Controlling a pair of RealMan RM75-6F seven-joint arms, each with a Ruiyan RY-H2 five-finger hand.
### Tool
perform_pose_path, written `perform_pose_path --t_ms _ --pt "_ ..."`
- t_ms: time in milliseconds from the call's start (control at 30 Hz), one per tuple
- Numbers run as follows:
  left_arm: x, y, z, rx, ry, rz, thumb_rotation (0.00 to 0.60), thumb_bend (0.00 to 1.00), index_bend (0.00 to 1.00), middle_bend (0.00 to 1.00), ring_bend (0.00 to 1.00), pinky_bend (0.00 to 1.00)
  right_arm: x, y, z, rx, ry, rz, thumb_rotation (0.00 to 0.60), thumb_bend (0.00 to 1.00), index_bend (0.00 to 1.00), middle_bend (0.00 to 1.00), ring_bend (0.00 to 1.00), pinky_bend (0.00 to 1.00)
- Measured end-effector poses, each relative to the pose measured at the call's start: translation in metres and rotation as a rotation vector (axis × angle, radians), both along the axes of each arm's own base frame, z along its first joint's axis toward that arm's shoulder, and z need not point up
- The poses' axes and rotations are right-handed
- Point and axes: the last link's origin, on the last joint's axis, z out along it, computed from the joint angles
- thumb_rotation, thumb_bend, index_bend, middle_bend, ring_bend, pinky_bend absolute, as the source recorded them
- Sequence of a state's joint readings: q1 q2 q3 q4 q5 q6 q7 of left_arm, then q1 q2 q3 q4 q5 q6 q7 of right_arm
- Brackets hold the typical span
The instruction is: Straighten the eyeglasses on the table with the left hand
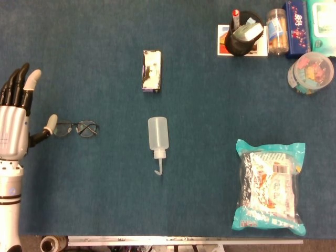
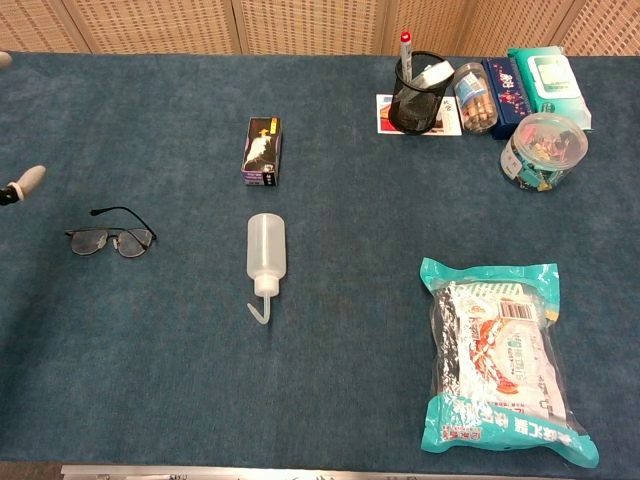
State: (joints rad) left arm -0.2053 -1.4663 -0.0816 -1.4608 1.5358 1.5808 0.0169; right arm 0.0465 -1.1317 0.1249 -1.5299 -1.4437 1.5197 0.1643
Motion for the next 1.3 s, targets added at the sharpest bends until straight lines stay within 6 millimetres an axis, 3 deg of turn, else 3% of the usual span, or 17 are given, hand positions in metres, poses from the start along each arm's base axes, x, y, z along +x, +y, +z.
perform_pose_path --t_ms 300,767,1300 --pt "0.029 -0.001 -0.001 -0.054 0.014 -0.059 0.6 0.28 0.04 0.0 0.0 0.13 0.0 0.0 -0.001 0.002 0.001 -0.003 0.6 0.21 0.55 0.4 0.3 0.35" --pt "0.047 0.003 -0.035 -0.141 0.061 -0.076 0.6 0.28 0.04 0.0 0.0 0.13 -0.003 0.003 0.001 -0.002 -0.004 -0.011 0.6 0.21 0.55 0.4 0.3 0.35" --pt "0.027 0.014 -0.045 -0.148 0.101 0.019 0.6 0.28 0.04 0.0 0.0 0.13 -0.005 0.003 -0.001 0.002 -0.01 -0.012 0.6 0.21 0.55 0.4 0.3 0.35"
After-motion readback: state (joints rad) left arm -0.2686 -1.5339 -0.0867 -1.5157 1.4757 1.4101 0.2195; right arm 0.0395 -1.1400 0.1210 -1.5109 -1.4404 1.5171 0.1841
